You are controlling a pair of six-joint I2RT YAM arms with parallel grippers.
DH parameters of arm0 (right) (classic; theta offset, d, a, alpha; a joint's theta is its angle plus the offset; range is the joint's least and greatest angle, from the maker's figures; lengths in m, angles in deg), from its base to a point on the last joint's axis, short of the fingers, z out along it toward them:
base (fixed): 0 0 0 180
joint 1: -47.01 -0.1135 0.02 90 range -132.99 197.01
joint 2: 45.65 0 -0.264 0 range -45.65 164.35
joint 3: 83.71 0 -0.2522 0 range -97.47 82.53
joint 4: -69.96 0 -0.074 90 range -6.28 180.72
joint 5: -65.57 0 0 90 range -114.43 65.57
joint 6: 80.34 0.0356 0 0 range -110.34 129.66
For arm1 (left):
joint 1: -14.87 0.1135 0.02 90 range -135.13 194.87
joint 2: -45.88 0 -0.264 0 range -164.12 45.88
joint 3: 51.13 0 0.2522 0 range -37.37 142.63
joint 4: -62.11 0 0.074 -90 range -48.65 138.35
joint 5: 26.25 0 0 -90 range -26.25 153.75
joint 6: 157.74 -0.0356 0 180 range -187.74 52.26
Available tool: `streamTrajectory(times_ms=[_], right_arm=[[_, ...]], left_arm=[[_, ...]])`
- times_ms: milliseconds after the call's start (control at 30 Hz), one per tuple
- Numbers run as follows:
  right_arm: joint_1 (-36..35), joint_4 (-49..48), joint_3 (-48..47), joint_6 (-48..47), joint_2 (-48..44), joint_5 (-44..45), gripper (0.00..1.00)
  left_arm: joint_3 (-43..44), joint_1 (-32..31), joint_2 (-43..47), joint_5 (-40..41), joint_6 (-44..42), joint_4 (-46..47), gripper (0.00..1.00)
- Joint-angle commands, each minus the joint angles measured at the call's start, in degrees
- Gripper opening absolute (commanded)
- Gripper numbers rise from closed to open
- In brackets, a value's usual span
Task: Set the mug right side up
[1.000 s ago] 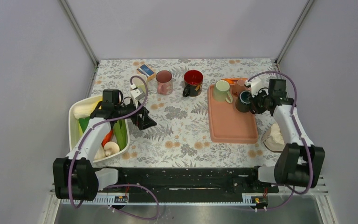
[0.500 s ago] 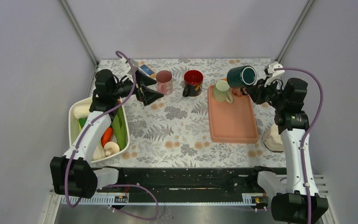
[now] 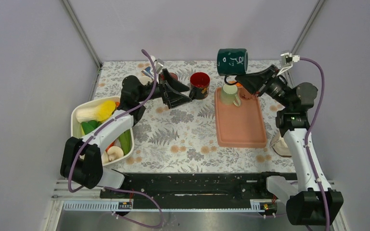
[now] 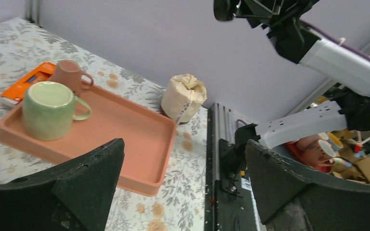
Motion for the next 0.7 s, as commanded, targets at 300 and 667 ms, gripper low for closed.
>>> streamTrajectory(times_ms=[300,667], right_arm=[[-13.31,-23.26,2.6,14.34,3.8,1.73,0.0],[-17.69,-28.17,6.63,15.36,7.35,4.95,0.0]], left_arm=[[-1.37,-4.16,-3.66,2.35,15.17,21.89,0.99],[-0.89,-6.4,-6.79,2.75,21.01,30.12,0.99]])
